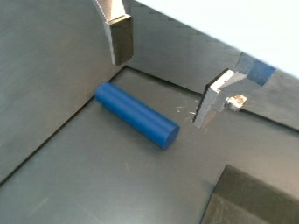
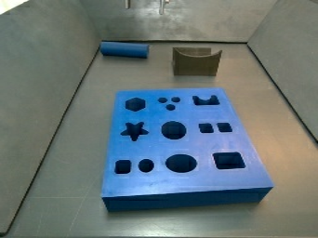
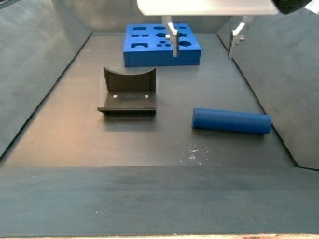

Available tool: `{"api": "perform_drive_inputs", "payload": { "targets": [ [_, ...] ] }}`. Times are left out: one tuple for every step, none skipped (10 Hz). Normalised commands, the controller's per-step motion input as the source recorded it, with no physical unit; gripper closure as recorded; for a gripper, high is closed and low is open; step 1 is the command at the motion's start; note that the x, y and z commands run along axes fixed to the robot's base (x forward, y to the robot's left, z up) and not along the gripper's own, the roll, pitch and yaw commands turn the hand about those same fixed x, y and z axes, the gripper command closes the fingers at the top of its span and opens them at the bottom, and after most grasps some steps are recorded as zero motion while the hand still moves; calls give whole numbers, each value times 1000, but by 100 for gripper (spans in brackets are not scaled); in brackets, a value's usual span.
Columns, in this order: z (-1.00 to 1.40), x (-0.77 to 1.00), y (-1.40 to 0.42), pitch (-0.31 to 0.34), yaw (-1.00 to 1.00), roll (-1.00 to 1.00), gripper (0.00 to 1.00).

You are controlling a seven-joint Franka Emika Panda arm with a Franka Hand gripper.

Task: Pick up the round object. Move up. Place the round object on the fixture. Regrasp the round object. Move to above the board. Insert the round object.
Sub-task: Pick up the round object.

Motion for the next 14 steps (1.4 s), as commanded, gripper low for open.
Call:
{"api": "perform_drive_inputs", "payload": {
  "targets": [
    [0, 0, 0, -321, -543, -480, 0],
    [0, 0, 6, -260, -597, -366, 0],
    [-243, 0, 0, -173, -743, -209, 0],
    [-397, 0, 0, -109, -903, -113, 0],
    [-429, 0, 0, -57, -986, -19, 0],
    [-411, 0, 14, -54, -991, 0, 0],
    [-377, 0, 51, -73, -954, 0, 0],
    [-326, 0, 94, -106, -871, -20, 0],
    [-323, 0, 291, -96, -691, 0, 0],
    [-377, -80, 431, -63, -554, 0, 0],
    [-411, -120, 500, -47, -486, 0, 0],
    [-460, -83, 386, -31, -600, 0, 0],
    [-609, -91, 11, -61, -943, -1, 0],
    [-657, -74, 0, -41, -1000, 0, 0]
  ]
}}
